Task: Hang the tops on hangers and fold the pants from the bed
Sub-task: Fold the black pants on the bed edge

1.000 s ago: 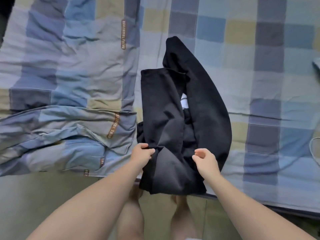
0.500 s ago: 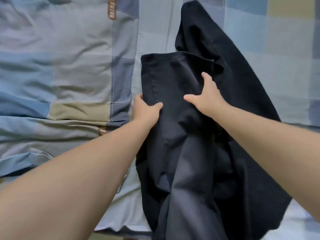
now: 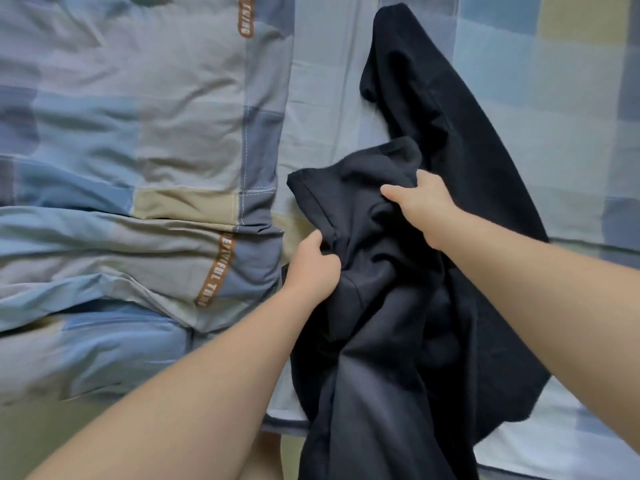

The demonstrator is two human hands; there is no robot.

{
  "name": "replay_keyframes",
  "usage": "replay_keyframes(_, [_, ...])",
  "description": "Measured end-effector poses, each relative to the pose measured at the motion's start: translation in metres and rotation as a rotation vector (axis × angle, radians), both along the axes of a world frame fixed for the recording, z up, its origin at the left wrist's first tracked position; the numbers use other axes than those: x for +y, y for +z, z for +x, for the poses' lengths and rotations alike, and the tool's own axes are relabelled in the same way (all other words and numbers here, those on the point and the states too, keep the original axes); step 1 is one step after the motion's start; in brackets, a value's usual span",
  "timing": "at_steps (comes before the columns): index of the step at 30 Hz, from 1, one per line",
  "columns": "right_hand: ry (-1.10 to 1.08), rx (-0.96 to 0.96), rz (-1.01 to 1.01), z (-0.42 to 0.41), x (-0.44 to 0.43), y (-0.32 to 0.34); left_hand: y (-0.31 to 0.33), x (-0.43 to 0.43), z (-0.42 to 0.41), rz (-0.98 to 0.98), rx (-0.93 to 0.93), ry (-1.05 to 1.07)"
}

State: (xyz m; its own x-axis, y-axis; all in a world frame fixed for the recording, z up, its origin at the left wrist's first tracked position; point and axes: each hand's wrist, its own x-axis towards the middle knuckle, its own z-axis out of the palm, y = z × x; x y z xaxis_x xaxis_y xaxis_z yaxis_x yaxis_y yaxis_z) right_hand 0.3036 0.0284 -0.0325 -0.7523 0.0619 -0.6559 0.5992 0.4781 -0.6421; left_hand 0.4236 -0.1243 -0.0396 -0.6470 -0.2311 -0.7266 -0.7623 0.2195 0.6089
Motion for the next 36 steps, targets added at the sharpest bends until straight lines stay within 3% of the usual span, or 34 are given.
replay_keyframes(4, [-0.059, 0.102, -0.120, 0.038, 0.026, 0.072, 0.070, 0.011, 0.030, 0.124, 0.026, 0.228])
replay_keyframes(9, [-0.075, 0.182, -0.195, 0.089, 0.059, 0.220, 0.209, 0.029, 0.045, 0.190, 0.094, 0.288])
replay_keyframes(16, [-0.135, 0.419, -0.295, 0.112, 0.092, 0.429, 0.396, 0.062, 0.040, 0.266, 0.408, 0.123])
replay_keyframes(21, [-0.172, 0.560, -0.406, 0.111, 0.115, 0.529, 0.477, 0.091, 0.033, 0.312, 0.533, -0.216])
replay_keyframes(26, [-0.139, 0.665, -0.473, 0.099, 0.133, 0.585, 0.524, 0.139, 0.023, 0.289, 0.661, -0.444])
replay_keyframes(30, [-0.080, 0.729, -0.471, 0.091, 0.152, 0.597, 0.547, 0.161, 0.012, 0.225, 0.787, -0.463])
replay_keyframes(36, [-0.013, 0.500, -0.645, 0.121, 0.174, 0.551, 0.588, 0.167, -0.017, 0.363, 0.789, -0.309])
